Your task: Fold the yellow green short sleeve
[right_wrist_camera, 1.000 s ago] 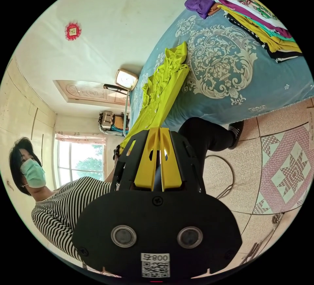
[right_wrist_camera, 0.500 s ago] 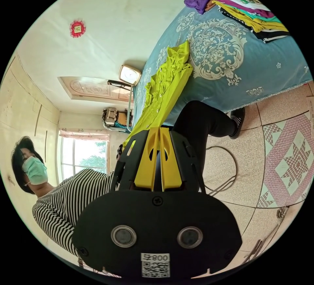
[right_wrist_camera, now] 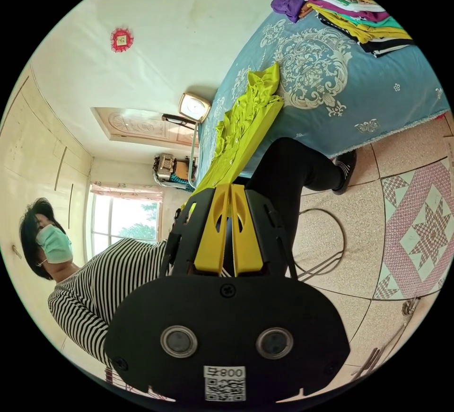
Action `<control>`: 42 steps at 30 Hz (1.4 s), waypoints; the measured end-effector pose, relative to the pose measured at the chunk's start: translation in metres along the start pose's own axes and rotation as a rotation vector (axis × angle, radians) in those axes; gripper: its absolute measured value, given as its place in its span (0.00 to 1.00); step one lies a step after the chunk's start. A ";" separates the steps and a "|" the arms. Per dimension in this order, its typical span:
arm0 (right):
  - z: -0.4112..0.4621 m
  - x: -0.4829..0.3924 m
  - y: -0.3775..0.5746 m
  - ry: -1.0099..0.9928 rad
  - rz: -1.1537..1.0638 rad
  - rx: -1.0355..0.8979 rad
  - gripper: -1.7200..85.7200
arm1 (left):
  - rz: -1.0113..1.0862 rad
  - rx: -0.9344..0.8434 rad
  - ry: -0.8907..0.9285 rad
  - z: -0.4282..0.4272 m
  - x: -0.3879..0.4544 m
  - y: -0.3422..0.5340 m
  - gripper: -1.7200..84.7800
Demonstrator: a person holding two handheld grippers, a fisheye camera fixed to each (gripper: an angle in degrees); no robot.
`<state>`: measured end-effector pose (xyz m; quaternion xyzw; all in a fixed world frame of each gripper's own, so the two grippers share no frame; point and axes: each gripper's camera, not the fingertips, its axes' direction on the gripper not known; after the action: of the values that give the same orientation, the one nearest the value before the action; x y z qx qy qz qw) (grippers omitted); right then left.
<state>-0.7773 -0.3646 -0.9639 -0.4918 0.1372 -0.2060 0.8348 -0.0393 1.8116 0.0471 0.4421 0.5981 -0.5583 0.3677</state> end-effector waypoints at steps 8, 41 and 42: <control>0.010 0.025 -0.021 -0.019 0.017 0.012 0.02 | -0.014 0.010 0.011 0.027 -0.031 -0.033 0.04; 0.126 0.135 -0.397 0.000 0.045 0.047 0.02 | 0.028 -0.081 -0.141 0.327 -0.219 -0.415 0.04; 0.129 0.137 -0.404 0.003 0.046 0.044 0.02 | 0.025 -0.082 -0.145 0.332 -0.225 -0.421 0.04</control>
<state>-0.6859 -0.5061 -0.5508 -0.4698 0.1453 -0.1902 0.8497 -0.3766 1.4610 0.3662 0.3924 0.5866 -0.5593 0.4348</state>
